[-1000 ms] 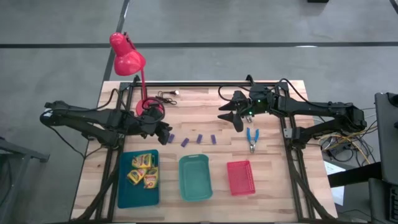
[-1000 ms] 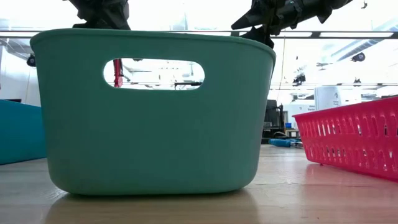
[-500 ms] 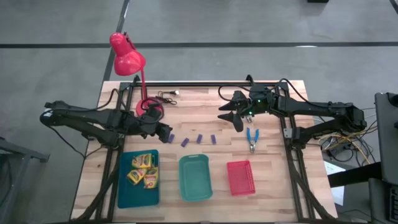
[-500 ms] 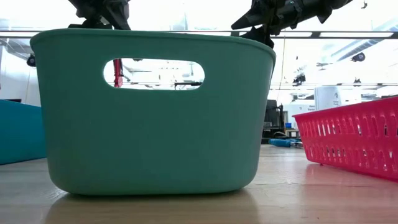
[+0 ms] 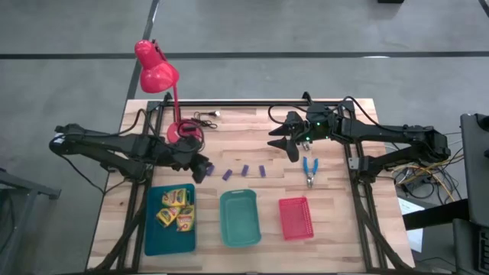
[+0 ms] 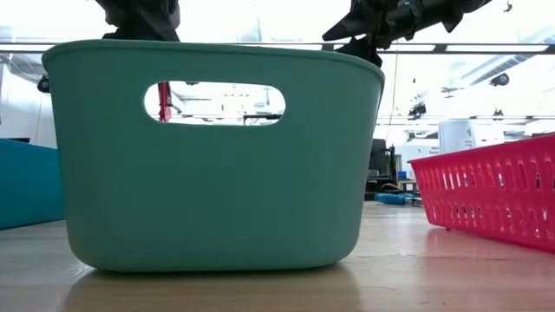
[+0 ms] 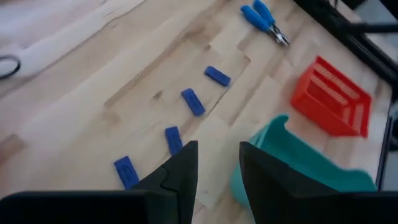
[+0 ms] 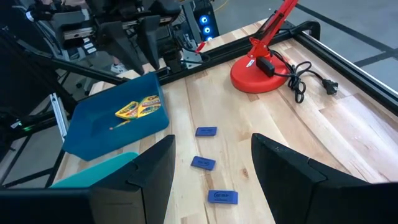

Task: Pick & Place School Supplies
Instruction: Put the blue ticket punch into the green bin

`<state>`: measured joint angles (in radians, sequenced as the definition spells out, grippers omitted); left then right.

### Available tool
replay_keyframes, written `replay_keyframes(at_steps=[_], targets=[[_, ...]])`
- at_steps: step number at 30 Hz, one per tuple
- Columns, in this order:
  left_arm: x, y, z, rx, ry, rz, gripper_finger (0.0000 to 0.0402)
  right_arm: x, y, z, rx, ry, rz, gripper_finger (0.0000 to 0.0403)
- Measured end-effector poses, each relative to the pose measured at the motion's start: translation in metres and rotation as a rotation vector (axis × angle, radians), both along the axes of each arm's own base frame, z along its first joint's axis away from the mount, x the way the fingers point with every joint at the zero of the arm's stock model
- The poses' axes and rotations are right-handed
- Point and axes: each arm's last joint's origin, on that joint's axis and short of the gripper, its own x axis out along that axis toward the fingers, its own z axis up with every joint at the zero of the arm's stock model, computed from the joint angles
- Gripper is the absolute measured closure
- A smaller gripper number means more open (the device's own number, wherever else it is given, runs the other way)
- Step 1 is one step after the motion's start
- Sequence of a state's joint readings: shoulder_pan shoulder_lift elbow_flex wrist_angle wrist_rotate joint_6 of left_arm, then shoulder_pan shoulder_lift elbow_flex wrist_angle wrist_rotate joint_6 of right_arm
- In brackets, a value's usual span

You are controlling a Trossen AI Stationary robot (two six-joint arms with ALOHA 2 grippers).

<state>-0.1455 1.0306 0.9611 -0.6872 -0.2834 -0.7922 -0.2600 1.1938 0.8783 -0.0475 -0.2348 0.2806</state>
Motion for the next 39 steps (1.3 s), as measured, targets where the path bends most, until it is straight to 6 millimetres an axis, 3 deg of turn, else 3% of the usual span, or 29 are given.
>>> replay_keyframes(at_steps=[12, 30, 39], targets=[[0.0067, -0.0018, 0.0078, 0.195, -0.058, -0.209, 0.0280, 0.0000, 0.0000, 0.0000, 0.000, 0.000, 0.000, 0.0197], [0.0082, -0.0019, 0.0105, 0.166, -0.094, -0.182, 0.0280, 0.0000, 0.0001, 0.0001, 0.054, -0.001, -0.019, 0.0197], [0.0075, -0.0017, 0.0093, 0.253, -0.064, -0.248, 0.0280, -0.0001, -0.0003, 0.0004, 0.122, -0.004, -0.051, 0.0197]])
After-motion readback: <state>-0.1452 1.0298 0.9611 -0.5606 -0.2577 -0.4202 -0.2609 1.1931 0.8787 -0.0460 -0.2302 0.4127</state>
